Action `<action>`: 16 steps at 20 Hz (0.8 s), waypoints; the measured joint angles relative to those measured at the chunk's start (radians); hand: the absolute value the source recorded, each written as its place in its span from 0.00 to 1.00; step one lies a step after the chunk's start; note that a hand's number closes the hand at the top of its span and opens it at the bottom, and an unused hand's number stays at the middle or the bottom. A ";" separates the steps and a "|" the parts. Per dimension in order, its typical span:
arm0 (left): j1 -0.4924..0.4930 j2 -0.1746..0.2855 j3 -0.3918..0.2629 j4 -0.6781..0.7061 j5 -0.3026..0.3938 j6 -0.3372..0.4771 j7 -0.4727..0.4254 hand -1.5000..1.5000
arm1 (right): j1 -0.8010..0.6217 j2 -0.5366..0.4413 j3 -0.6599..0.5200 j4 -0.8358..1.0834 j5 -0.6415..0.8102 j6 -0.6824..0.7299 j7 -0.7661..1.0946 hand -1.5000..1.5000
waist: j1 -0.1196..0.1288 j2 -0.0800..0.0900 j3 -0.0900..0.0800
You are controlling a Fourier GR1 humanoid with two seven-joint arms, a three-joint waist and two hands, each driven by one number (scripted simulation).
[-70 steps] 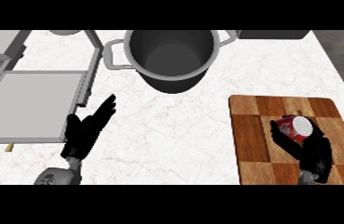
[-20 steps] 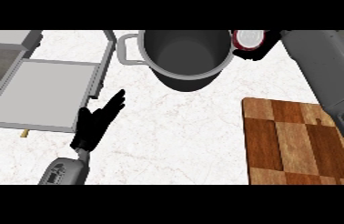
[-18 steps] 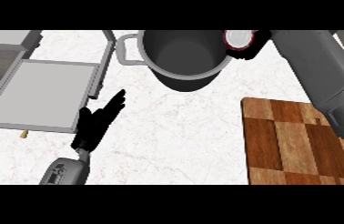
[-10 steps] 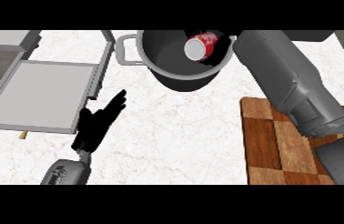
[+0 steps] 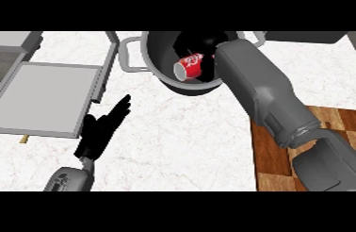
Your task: Pick the can from the cutting board and place it in the pot
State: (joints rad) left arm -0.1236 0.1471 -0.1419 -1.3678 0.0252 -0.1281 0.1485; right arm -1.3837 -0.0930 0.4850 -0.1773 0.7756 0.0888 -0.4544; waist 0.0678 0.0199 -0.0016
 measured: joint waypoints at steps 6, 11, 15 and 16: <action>-0.020 0.000 0.015 0.010 0.005 -0.002 0.010 0.50 | -0.008 0.068 0.021 0.067 0.032 0.076 0.086 0.00 | -0.005 0.001 0.000; -0.019 -0.001 0.015 0.014 0.002 -0.005 0.001 0.50 | 0.018 0.085 -0.128 0.031 -0.116 0.074 0.012 0.00 | -0.004 0.003 0.002; -0.013 0.001 0.018 0.012 0.010 -0.014 0.004 0.50 | 0.031 0.090 -0.284 -0.001 -0.277 0.089 -0.016 0.00 | -0.005 0.000 0.003; -0.007 0.003 0.017 0.006 0.008 -0.014 0.004 0.50 | 0.029 0.087 -0.324 -0.003 -0.315 0.091 -0.014 0.00 | -0.006 -0.001 0.003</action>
State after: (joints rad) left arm -0.1302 0.1505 -0.1253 -1.3614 0.0332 -0.1421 0.1529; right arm -1.3552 -0.0056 0.1610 -0.1800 0.4604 0.1794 -0.4686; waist 0.0623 0.0194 0.0011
